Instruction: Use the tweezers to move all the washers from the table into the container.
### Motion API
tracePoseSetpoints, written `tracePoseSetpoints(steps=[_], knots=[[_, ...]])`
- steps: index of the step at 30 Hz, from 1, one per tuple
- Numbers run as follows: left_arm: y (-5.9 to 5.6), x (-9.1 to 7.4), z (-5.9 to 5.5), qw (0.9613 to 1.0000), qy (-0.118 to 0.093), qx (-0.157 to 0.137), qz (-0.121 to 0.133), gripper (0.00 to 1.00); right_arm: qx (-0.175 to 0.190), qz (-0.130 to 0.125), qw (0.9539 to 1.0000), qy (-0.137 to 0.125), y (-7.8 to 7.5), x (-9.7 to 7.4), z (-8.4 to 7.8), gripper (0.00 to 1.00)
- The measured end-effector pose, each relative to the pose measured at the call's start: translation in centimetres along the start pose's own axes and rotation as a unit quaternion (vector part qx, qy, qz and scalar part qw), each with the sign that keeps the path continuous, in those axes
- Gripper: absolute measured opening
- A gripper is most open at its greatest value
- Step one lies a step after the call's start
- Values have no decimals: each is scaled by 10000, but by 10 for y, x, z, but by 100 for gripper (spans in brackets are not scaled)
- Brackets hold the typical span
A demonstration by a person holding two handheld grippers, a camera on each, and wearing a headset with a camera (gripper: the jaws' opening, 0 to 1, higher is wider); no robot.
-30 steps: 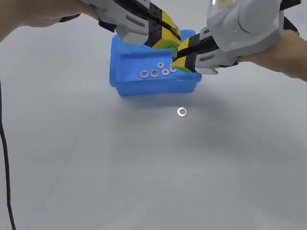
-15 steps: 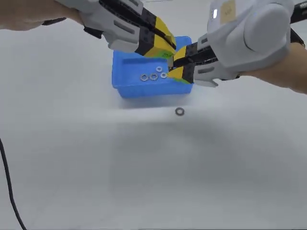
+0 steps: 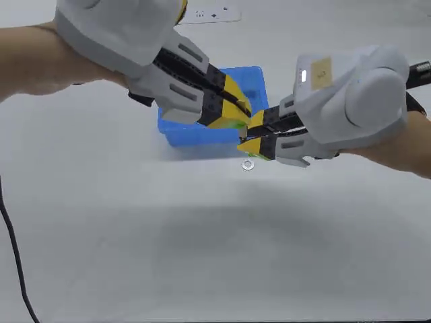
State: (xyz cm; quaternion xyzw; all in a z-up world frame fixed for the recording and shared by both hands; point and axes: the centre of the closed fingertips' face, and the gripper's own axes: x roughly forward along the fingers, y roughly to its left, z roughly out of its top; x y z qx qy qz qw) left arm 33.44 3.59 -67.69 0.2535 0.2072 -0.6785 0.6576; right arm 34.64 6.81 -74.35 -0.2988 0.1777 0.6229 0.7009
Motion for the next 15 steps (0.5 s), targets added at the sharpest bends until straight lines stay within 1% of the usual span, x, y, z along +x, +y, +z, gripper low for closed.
tracePoseSetpoints(steps=[3,7,10,13,15], knots=[[-7,3,-1,10000,22,-27,-41,7,57,56,10000,-3,11,-1,-2,9],[-13,7,-5,9999,20,-82,-87,7,96,110,9999,12,18,0,-6,9],[-12,12,-11,9999,5,-141,-90,7,160,110,9998,28,20,1,-10,9],[-11,15,-12,9998,-2,-180,-93,7,211,89,9997,30,20,2,-15,9],[-9,18,-16,9998,8,-200,-90,7,250,75,9997,40,19,3,-18,9]])
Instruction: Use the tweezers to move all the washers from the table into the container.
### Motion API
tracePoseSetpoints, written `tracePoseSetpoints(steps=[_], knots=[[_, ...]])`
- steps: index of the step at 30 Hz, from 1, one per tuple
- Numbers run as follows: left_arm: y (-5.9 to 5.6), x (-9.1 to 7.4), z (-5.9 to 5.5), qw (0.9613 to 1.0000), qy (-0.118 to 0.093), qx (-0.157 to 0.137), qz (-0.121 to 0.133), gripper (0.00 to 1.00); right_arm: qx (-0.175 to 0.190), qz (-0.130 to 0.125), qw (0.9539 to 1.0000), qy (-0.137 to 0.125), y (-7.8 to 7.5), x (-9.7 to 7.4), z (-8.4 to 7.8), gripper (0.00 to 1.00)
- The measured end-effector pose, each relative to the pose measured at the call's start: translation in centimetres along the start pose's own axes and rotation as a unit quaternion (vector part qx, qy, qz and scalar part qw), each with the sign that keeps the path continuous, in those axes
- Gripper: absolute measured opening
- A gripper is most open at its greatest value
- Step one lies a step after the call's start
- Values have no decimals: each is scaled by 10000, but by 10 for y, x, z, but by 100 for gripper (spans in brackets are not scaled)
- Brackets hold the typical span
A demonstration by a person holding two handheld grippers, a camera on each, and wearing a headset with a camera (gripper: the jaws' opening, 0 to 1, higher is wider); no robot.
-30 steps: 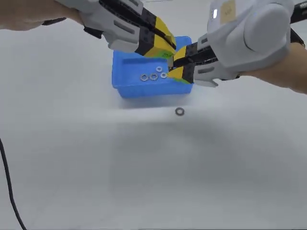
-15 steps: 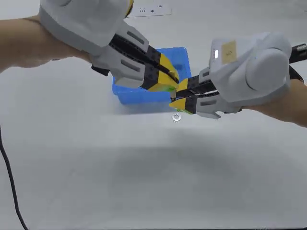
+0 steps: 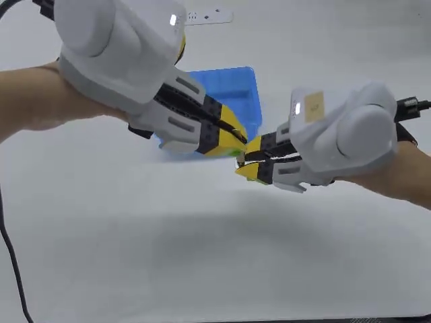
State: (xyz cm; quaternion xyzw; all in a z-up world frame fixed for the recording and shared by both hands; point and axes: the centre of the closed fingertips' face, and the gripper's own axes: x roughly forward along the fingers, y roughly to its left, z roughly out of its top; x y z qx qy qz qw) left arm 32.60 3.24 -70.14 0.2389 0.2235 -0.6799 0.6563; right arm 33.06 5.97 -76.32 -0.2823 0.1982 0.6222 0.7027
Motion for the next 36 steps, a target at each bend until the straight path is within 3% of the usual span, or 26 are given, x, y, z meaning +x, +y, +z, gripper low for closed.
tracePoseSetpoints(steps=[7,27,36], knots=[[-2,5,-3,10000,60,5,17,7,-42,29,10000,54,0,4,-8,9],[21,9,-20,9996,131,-205,110,7,63,31,9999,74,-17,22,-19,10],[23,11,-23,9995,140,-243,128,7,193,89,9997,72,-17,23,-20,10]])
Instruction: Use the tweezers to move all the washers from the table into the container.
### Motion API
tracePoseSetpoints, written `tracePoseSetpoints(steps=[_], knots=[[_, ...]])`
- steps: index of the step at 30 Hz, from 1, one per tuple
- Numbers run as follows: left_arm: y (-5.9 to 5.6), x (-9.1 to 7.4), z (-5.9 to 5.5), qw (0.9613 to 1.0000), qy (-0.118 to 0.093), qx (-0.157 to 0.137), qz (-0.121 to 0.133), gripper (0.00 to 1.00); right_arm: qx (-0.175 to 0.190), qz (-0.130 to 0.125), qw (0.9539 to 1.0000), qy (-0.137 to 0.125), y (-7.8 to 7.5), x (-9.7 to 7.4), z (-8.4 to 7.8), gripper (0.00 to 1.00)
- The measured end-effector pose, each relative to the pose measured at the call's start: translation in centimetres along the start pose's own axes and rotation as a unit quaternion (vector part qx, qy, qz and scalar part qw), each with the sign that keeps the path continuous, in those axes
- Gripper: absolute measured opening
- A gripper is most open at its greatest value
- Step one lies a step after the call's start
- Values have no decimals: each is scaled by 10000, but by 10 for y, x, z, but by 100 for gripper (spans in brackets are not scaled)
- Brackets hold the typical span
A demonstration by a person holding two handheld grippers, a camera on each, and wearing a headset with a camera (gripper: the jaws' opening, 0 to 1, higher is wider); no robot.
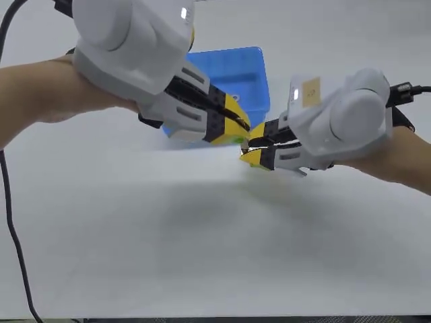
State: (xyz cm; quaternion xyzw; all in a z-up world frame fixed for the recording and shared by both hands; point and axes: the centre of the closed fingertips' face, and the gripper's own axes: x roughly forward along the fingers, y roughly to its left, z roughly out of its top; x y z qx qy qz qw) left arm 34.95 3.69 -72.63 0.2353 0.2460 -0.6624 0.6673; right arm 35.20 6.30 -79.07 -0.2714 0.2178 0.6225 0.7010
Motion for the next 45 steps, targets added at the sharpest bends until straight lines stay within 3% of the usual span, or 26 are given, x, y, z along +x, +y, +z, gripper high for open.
tracePoseSetpoints(steps=[13,17,25,31,35,38,45], knots=[[1,3,-1,10000,35,-31,-1,7,63,44,10000,14,-1,2,-3,11],[1,3,-1,9998,10,-177,-8,7,149,81,9999,-19,1,2,-4,10],[-2,3,-1,9998,55,-202,-47,7,57,124,9999,41,3,2,-4,9],[-7,-8,4,9997,-5,-228,-81,7,1,152,9999,11,9,-3,8,9],[-7,-20,15,9994,-78,-331,-47,7,-9,141,9999,-55,7,-8,18,9],[-6,-31,25,9998,-50,-207,31,7,24,50,9998,-199,1,-12,31,9],[-7,-47,34,10000,-7,25,61,7,-136,-38,9996,-261,-2,-20,51,9]])
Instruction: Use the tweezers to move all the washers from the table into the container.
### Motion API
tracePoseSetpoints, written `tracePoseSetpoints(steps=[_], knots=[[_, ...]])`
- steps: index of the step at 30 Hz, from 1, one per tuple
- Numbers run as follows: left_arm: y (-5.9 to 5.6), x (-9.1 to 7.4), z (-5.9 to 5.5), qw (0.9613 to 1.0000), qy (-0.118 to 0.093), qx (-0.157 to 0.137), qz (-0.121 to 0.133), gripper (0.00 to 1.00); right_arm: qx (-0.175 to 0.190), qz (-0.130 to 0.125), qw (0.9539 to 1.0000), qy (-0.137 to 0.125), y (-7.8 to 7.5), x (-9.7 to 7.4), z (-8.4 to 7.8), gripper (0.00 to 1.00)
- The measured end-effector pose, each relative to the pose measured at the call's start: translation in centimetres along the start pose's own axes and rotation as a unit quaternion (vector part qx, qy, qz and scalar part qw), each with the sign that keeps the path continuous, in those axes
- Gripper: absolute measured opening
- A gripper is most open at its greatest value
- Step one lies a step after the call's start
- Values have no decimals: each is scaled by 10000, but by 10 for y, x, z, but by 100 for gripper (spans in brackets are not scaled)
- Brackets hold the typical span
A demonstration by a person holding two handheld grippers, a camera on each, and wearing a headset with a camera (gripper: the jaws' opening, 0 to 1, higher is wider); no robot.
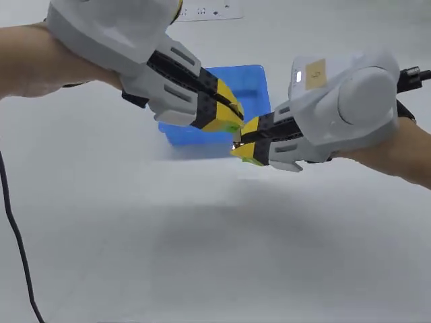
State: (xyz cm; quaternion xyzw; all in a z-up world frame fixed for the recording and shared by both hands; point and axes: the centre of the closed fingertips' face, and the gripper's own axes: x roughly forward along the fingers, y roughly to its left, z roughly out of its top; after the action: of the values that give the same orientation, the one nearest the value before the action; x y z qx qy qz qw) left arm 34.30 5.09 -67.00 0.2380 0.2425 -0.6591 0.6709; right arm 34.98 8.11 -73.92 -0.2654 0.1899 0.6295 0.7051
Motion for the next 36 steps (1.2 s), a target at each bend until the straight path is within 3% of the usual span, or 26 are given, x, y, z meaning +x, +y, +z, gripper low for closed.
tracePoseSetpoints(steps=[6,9,17,25,31,36], knots=[[8,-10,10,9999,-55,109,72,7,-173,-102,9998,6,-13,-6,13,9],[18,-16,14,9997,-58,197,141,7,-246,-146,9996,-7,-24,-5,19,9],[50,-27,7,9991,-115,187,368,7,-326,-264,9991,-79,-56,8,27,9],[77,-19,-23,9989,-27,33,459,7,-263,-166,9995,-24,-74,38,15,9],[86,-5,-43,9990,-36,-153,423,7,-140,6,9998,169,-76,55,-7,9],[91,4,-52,9989,-24,-207,414,7,-2,46,9996,276,-83,66,-21,9]])
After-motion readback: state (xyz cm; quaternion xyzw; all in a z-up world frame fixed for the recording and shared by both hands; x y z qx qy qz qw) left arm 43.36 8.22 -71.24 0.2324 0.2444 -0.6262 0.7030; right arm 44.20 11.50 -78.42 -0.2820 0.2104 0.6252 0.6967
